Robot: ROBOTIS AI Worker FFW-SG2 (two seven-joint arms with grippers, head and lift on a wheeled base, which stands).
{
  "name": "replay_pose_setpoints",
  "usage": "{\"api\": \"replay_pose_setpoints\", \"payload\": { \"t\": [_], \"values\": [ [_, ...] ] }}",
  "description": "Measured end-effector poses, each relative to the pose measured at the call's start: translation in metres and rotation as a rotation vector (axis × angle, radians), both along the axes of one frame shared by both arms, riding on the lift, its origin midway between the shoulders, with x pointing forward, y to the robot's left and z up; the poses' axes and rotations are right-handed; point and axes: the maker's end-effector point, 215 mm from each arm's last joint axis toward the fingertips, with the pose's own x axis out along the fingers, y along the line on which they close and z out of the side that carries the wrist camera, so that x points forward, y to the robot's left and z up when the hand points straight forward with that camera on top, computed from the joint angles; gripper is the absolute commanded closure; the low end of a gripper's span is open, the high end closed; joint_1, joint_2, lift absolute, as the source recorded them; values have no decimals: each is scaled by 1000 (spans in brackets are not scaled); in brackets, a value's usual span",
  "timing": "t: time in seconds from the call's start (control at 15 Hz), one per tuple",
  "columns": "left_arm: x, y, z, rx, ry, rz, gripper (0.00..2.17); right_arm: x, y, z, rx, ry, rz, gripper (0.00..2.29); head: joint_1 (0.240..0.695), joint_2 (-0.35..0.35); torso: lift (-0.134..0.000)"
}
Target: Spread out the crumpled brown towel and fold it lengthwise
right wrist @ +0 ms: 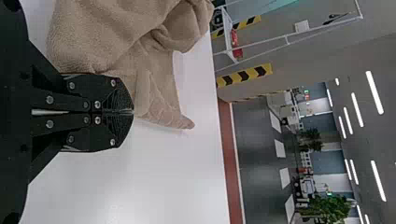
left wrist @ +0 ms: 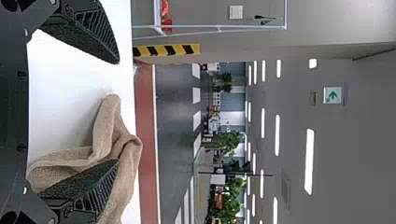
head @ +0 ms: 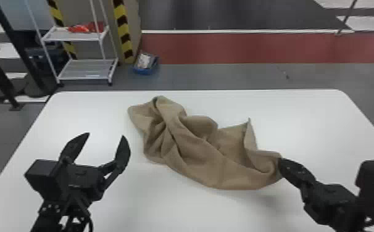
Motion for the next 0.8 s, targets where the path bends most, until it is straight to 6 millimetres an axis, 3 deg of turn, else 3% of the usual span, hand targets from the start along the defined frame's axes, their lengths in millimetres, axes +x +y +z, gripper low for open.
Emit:
{"api": "replay_pose_setpoints", "payload": {
  "t": [0.13, 0.4, 0.8],
  "values": [
    [-1, 0, 1, 0, -2, 1, 137, 1, -10, 21, -3, -31, -17, 1359, 695, 6, -128],
    [-2, 2, 5, 2, -9, 1, 137, 4, -59, 37, -2, -47, -91, 1359, 695, -43, -128],
    [-5, 1, 5, 2, -9, -1, 137, -3, -148, 22, -4, -24, -252, 1359, 695, -171, -128]
  ]
}}
